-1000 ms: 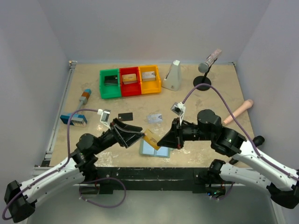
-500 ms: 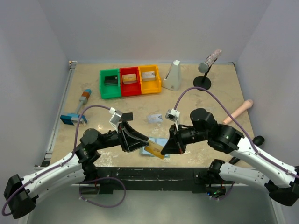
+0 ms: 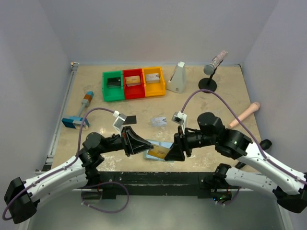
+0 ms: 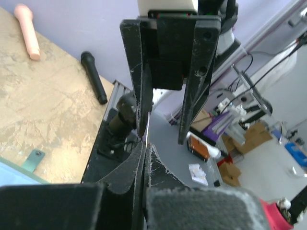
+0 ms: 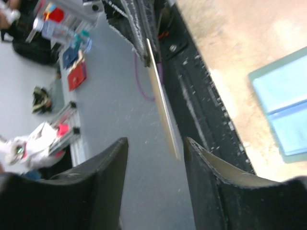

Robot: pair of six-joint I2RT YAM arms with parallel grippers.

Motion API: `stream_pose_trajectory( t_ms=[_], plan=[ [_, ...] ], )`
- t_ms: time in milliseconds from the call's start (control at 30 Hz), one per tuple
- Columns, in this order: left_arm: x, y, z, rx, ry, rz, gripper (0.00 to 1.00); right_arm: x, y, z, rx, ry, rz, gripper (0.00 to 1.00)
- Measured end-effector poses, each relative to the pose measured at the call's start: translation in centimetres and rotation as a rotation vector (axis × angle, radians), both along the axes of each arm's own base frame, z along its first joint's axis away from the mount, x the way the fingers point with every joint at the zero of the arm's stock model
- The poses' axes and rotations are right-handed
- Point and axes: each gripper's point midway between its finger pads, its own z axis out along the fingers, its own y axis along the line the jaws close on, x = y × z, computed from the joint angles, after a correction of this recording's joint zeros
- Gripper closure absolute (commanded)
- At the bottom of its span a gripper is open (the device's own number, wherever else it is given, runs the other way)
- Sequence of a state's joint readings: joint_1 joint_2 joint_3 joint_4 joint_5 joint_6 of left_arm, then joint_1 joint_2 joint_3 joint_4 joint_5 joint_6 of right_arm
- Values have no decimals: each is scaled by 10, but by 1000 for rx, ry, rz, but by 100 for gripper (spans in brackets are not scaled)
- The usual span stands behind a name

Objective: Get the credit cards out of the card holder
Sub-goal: Reset both arms

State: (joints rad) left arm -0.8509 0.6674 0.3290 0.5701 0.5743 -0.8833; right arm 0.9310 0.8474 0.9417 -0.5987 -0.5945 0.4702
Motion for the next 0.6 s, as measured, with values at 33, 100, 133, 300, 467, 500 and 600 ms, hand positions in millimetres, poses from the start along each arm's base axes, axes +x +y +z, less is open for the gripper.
stream_pose_trajectory(
  t_ms=[33, 100, 133, 300, 467, 500, 600],
  plan=[
    [2, 1, 2, -13, 5, 17, 100, 2, -2, 2, 13, -12, -20, 44],
    [6, 7, 2, -54, 19, 62, 100, 6, -5, 4, 43, -39, -67, 44],
    [8, 10, 0, -74, 32, 86, 100, 8, -7, 4, 62, -47, -93, 44],
    [21, 18, -11, -143, 126, 173, 100, 19, -7, -6, 128, -41, -200, 44],
    [28, 21, -4, -210, 181, 200, 100, 31, -2, -20, 173, -10, -285, 46],
    [29, 22, -1, -225, 186, 204, 100, 34, -1, -20, 176, -5, -302, 46],
    [29, 23, 3, -252, 197, 207, 100, 39, 4, -13, 209, -5, -318, 48]
  ],
)
